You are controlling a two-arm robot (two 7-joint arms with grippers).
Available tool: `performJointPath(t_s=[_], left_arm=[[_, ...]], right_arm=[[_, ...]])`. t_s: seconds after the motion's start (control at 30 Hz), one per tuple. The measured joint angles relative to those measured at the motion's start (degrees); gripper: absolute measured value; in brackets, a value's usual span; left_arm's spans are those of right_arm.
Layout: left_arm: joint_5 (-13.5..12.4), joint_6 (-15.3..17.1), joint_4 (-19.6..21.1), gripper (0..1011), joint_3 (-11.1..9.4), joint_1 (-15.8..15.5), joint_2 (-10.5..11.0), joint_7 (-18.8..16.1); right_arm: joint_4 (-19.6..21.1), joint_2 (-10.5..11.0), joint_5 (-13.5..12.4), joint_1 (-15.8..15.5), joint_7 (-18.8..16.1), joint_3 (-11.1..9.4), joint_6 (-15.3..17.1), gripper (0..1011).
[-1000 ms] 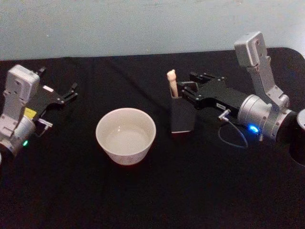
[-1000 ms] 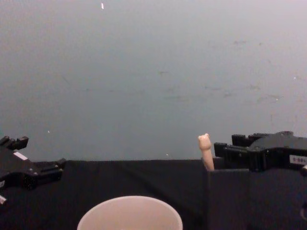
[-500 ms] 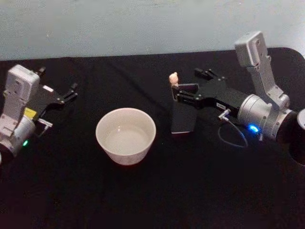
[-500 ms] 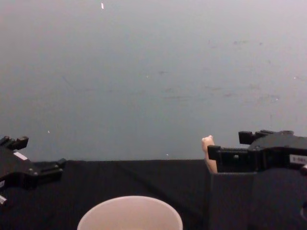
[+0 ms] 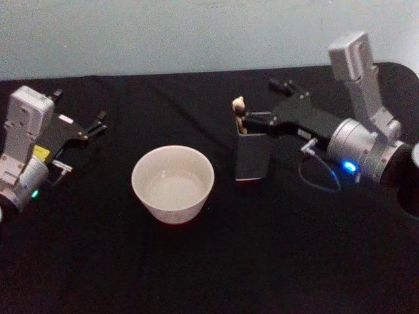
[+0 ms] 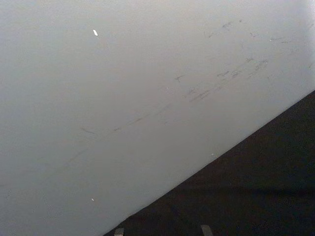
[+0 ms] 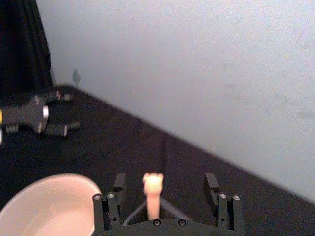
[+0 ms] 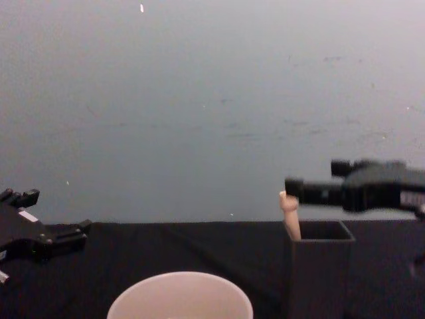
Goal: Pick up the stirring spoon with one hand, stir inside the cup, then place it back in its original position.
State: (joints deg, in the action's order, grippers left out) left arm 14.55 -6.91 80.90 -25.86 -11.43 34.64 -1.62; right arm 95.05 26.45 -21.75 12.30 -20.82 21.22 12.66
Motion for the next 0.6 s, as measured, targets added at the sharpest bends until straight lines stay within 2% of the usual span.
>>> performJointPath(t_s=[0.07,0.2,0.3,0.33,0.4,0.6], left_arm=[[0.0,0.0,0.0,1001,0.0,0.0,0.0,0.0],[0.0,0.0,0.0,1001,0.0,0.0,0.0,0.0],[0.0,0.0,0.0,1001,0.0,0.0,0.0,0.0],[0.0,0.0,0.0,1001,0.0,0.0,0.0,0.0],[0.0,0.0,0.0,1001,0.0,0.0,0.0,0.0],[0.0,0.0,0.0,1002,0.0,0.0,0.0,0.0]], right_arm=[[0.2,-0.3,-0.2,0.1,0.2,-0.6,-0.9,1002],[0.7,-1.5,0.4,-0.1,3.2,-2.5,-3.2,1002],[0.4,-2.7,3.5,-0.8,7.6,-3.7,-4.8,1002],[0.4,-2.7,3.5,-0.8,7.6,-3.7,-4.8,1002],[-0.4,-3.8,6.0,-1.5,11.2,-4.4,-5.0,1002],[-3.0,-5.3,10.4,-2.9,16.0,-4.9,-5.2,1002]])
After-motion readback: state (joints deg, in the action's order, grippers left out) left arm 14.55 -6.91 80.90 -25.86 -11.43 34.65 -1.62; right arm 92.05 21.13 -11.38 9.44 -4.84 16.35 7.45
